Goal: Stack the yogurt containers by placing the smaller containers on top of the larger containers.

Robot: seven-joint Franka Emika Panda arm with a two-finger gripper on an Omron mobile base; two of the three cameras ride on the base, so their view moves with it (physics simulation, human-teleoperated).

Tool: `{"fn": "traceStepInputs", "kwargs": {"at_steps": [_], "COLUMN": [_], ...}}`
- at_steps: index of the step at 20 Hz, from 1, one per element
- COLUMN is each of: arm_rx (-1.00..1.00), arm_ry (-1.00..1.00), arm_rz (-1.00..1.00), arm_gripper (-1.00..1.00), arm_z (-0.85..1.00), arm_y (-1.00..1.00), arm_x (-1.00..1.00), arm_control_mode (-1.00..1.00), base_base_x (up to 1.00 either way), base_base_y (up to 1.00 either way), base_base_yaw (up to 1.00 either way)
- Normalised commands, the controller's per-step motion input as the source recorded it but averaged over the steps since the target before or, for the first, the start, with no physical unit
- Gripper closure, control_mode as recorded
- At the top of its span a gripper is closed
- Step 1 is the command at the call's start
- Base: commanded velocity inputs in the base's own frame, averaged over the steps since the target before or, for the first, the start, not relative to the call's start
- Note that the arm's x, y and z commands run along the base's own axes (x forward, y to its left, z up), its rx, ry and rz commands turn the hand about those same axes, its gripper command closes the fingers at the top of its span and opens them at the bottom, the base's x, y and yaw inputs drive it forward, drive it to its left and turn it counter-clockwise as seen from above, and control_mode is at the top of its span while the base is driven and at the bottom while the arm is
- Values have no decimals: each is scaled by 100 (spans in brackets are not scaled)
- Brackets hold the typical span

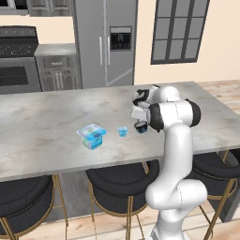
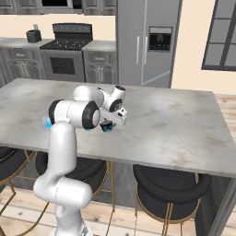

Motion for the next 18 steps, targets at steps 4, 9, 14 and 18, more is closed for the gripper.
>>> {"fn": "traceStepInputs", "kwargs": {"at_steps": [4, 9, 14, 18], "arm_rx": [0, 0, 2, 4], "arm_ry": [-1, -4, -7, -7], "arm_rz": [0, -3, -5, -6], "arm_gripper": [100, 100, 100, 100], "arm_z": [0, 13, 22, 23], "arm_y": [0, 0, 1, 9], "arm_x": [-21, -32, -34, -38], "arm_control_mode": [-100, -100, -100, -100], "base_base_x": [0, 0, 0, 0], "base_base_y": [0, 0, 0, 0], "base_base_yaw": [0, 0, 0, 0]}}
